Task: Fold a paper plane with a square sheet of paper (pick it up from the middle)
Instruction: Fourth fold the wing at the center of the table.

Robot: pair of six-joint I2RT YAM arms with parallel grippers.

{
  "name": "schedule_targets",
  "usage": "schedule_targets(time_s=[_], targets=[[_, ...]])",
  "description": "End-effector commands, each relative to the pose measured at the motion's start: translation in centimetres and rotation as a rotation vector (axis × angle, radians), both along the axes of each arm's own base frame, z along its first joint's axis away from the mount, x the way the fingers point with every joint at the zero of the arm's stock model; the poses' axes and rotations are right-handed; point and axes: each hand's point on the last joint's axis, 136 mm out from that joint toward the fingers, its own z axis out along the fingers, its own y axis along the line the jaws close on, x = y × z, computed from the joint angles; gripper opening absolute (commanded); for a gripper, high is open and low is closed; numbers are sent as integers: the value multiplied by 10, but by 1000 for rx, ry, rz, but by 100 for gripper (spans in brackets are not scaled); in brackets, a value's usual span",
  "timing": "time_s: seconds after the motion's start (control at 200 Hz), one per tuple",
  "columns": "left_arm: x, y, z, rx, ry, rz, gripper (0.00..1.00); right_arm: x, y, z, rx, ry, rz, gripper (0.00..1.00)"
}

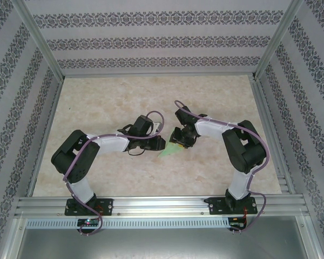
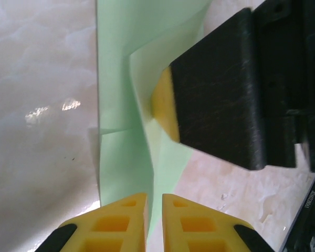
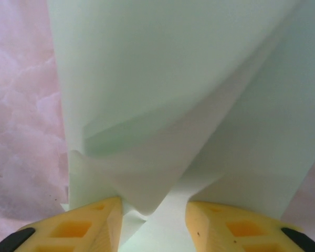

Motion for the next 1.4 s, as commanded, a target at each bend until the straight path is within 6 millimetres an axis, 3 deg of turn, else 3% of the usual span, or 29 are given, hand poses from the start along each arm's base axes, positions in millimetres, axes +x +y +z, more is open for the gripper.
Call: schedule_targets(time_s=[0.0, 0.15, 0.53, 0.814, 1.394], targets=[[5, -13, 27, -67, -42, -17, 16, -43, -37, -59, -202, 160, 20, 46], [3, -13, 30, -76, -47, -25, 15, -42, -35, -59, -192, 162, 14, 50], [-5, -28, 9, -124, 44, -83, 15, -43, -36, -64, -188, 181, -11, 52], [-1, -15, -19, -1, 61, -47, 9, -43, -35, -65, -166, 182, -24, 52], [-2, -11, -30, 45, 78, -48, 7, -34, -34, -51, -63, 133, -75, 49]])
